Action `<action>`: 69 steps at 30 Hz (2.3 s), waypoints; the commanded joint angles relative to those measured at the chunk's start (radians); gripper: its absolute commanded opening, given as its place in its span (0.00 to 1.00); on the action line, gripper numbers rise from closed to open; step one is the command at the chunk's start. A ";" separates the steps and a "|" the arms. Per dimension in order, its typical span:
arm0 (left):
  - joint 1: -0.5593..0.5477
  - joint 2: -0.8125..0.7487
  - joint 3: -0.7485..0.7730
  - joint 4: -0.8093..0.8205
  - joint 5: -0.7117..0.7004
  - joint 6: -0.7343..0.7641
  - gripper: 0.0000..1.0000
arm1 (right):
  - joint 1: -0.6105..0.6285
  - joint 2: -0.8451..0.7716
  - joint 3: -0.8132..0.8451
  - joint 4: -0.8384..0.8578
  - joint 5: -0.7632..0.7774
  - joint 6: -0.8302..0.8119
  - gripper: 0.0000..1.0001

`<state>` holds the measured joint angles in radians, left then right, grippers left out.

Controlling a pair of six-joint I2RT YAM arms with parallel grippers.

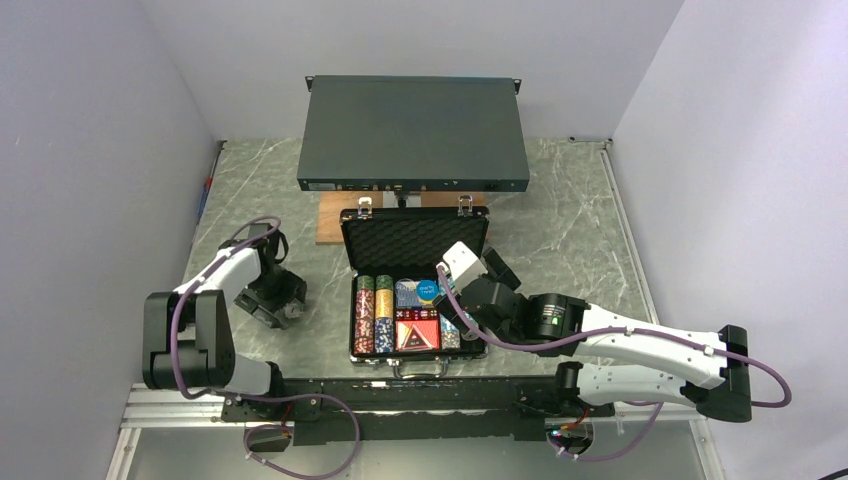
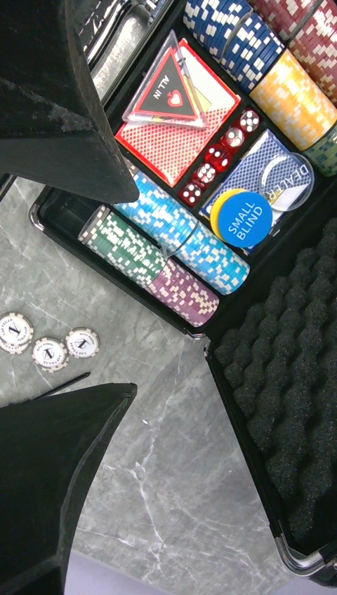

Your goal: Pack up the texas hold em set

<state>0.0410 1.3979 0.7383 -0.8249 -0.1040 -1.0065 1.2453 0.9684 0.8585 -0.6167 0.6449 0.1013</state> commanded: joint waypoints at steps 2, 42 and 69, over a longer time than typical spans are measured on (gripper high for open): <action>-0.023 0.041 0.043 -0.004 -0.030 0.007 0.77 | 0.002 0.014 0.006 0.032 -0.003 0.015 1.00; -0.084 -0.095 -0.028 0.051 -0.040 0.025 0.17 | 0.003 0.038 -0.012 0.157 -0.147 0.121 1.00; -0.409 -0.595 -0.070 0.087 0.290 -0.252 0.11 | -0.055 0.291 -0.229 1.026 -0.469 0.488 1.00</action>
<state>-0.3431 0.8192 0.6098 -0.7296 0.2081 -1.1976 1.1671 1.2095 0.5850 0.2733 0.1673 0.5388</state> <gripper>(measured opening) 0.072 0.998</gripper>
